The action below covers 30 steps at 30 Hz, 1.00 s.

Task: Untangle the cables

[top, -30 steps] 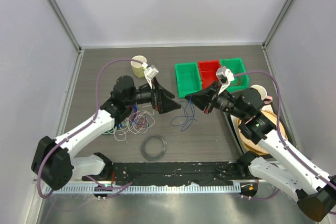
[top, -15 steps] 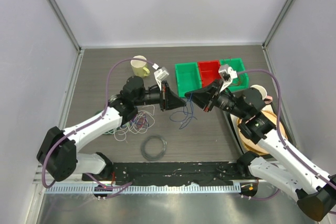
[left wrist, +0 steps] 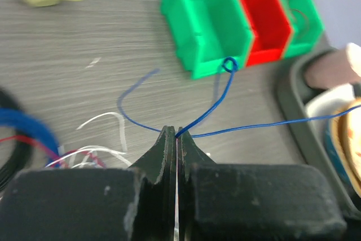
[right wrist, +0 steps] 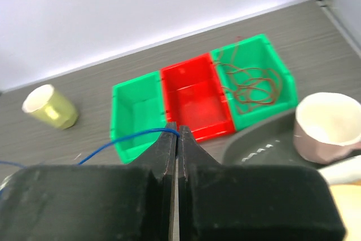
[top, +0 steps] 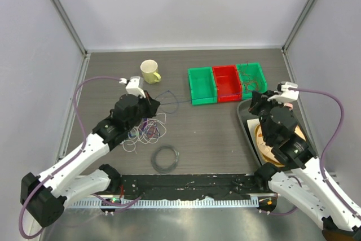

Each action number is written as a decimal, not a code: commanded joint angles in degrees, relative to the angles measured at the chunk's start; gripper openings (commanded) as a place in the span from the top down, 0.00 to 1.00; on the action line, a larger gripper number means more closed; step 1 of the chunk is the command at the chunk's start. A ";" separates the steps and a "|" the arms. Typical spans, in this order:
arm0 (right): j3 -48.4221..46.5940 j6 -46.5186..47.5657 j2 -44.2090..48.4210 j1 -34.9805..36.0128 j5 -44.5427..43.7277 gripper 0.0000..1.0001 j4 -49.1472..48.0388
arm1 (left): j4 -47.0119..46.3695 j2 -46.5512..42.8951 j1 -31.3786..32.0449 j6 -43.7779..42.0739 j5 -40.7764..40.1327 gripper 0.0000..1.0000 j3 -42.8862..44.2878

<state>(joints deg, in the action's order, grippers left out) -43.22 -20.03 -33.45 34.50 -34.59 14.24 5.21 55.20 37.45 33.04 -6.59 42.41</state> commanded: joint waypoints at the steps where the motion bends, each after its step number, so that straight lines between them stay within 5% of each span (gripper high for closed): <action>1: -1.95 1.31 1.11 0.04 -13.57 0.99 3.33 | 11.82 -4.31 -1.50 2.64 -17.91 1.00 1.61; 6: -1.78 5.33 -0.03 0.04 -3.76 0.99 2.38 | 14.93 -6.42 -1.68 0.91 -18.65 1.00 3.38; 10: -2.13 9.31 -5.28 0.04 25.54 0.99 -0.52 | 8.42 -6.43 -1.68 -4.29 5.97 1.00 2.24; 17: -0.29 9.13 -17.06 0.13 50.64 0.91 -15.61 | -1.69 -0.55 -1.33 -4.04 34.33 1.00 2.15; 23: -0.11 7.73 -24.81 0.39 66.38 0.75 -22.57 | -6.53 4.12 -0.10 -2.63 39.01 1.00 2.85; 30: 2.09 9.05 -24.56 0.57 71.06 0.56 -24.52 | -7.24 6.06 0.08 -1.92 39.20 1.00 3.11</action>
<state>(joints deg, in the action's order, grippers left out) -41.74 -12.03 -59.24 34.79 29.54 -4.99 1.89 60.86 37.36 30.17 29.98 44.31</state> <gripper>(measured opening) 0.387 0.014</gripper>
